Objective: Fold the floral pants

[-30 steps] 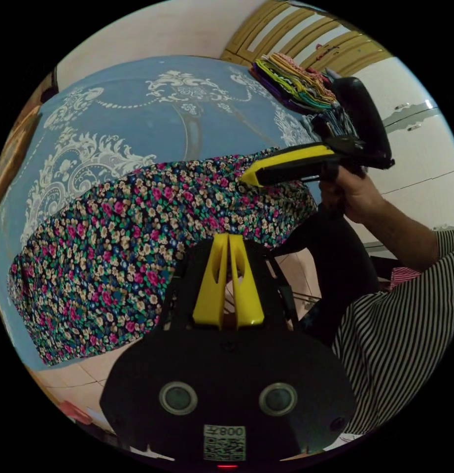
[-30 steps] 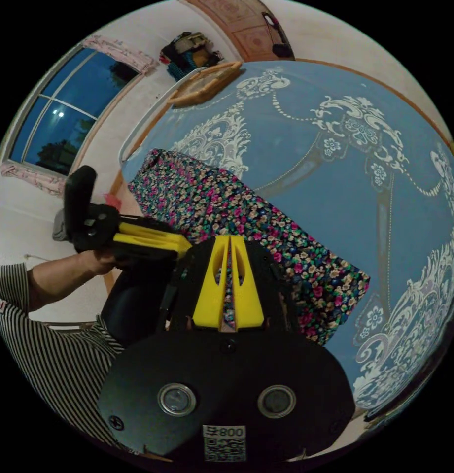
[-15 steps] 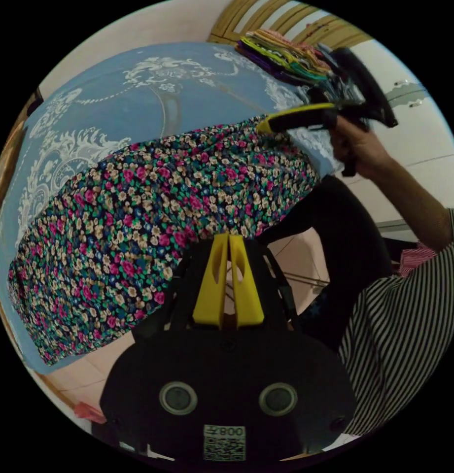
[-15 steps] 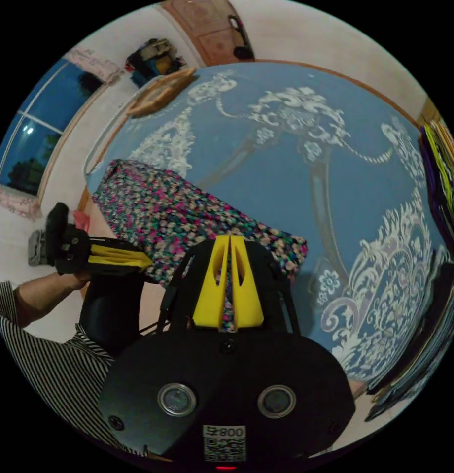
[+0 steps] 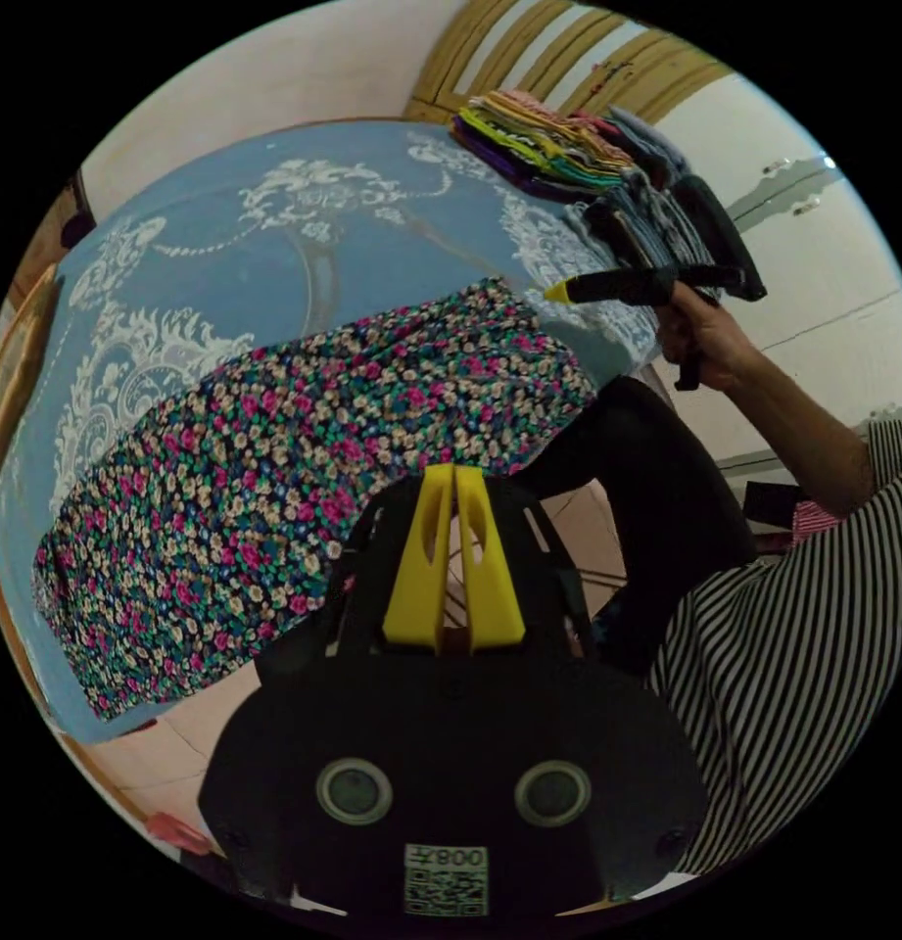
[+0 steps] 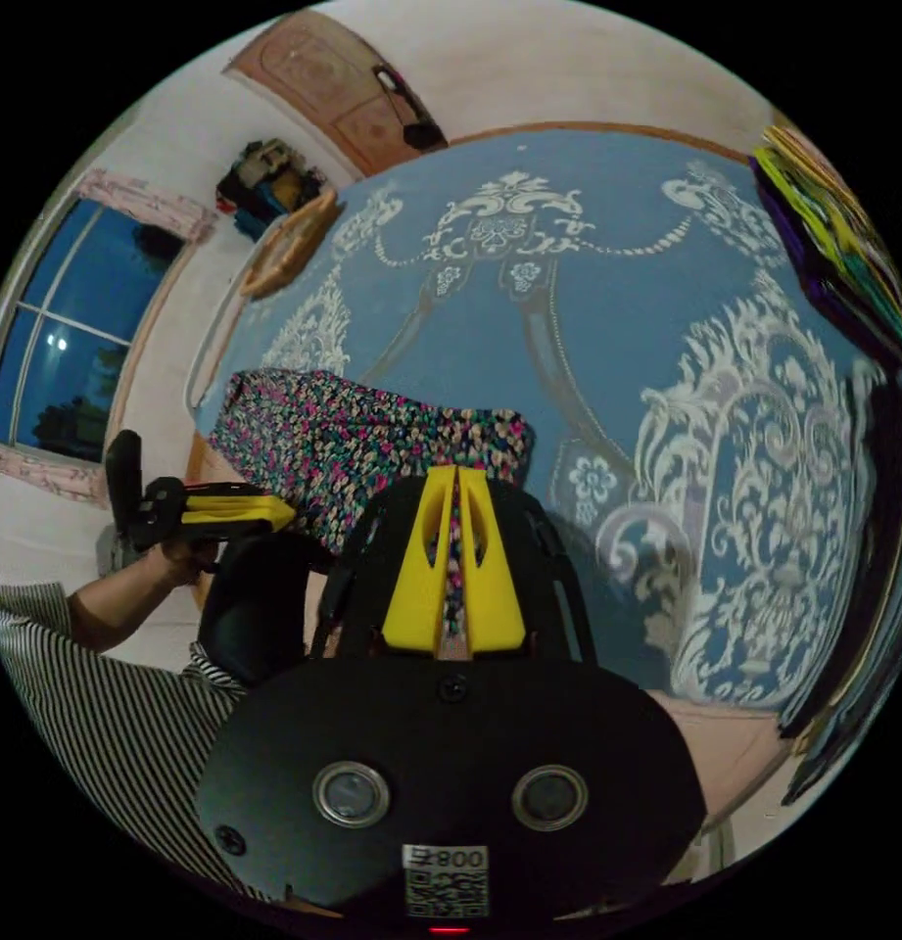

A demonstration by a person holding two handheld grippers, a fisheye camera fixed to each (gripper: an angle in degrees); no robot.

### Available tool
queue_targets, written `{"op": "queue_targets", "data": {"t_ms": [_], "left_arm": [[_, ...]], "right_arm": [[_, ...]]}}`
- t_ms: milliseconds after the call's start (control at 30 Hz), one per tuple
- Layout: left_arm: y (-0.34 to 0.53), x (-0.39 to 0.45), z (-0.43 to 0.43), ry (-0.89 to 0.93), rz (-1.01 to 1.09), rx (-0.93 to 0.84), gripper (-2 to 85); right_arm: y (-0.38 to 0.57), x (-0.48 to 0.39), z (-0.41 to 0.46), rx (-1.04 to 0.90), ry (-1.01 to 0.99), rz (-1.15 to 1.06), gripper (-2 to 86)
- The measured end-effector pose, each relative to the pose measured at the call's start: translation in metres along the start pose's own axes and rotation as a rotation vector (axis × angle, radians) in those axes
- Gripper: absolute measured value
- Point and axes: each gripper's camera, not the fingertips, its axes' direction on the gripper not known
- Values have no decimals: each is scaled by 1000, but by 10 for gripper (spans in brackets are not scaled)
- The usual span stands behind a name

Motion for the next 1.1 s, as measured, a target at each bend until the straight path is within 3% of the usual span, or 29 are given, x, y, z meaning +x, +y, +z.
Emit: {"op": "queue_targets", "data": {"t_ms": [267,533,600,867,1100], "left_arm": [[-25,111,23,-46,220,8,114],[-43,175,49,-199,275,-56,88],[-41,179,48,-249,226,-52,49],[-18,169,10,-91,126,46,26],[5,162,-11,-76,143,43,23]], "right_arm": [[50,91,8,-109,-274,181,57],[41,129,9,-112,-523,174,28],[38,132,7,-126,-501,162,27],[2,173,-19,52,-437,253,48],[-64,175,16,-4,-466,319,77]]}}
